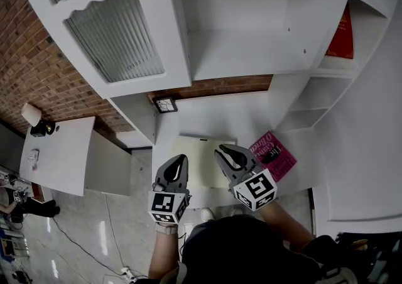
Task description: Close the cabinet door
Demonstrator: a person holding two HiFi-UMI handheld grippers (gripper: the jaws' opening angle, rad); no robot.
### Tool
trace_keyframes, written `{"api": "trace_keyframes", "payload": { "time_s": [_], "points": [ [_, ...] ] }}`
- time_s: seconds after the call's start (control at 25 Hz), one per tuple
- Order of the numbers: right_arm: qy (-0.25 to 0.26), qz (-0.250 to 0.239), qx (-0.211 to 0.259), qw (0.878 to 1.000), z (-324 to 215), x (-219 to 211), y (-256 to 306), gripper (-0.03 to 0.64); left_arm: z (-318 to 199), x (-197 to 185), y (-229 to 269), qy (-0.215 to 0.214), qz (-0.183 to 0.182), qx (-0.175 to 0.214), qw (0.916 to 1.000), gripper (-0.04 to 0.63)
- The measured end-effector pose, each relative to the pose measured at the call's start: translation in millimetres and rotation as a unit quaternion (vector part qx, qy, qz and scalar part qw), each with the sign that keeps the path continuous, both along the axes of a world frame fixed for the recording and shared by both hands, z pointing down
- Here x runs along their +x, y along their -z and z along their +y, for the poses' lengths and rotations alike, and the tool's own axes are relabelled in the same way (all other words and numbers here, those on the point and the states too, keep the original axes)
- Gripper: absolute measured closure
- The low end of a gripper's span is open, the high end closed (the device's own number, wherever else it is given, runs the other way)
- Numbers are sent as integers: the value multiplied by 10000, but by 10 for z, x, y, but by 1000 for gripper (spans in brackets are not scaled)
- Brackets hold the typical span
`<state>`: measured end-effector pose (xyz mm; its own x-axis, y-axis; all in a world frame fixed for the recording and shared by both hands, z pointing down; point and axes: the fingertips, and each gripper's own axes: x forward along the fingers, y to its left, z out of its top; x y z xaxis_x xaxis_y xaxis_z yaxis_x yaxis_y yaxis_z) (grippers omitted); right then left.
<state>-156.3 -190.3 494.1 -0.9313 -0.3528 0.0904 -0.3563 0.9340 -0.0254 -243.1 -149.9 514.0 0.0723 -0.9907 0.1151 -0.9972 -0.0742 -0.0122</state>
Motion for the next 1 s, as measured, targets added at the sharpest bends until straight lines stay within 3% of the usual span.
{"api": "trace_keyframes", "payload": {
  "time_s": [1.0],
  "points": [
    [-45, -78, -95, 9999, -67, -55, 27, 561, -98, -68, 5, -21, 178, 93, 9998, 584]
  ]
}}
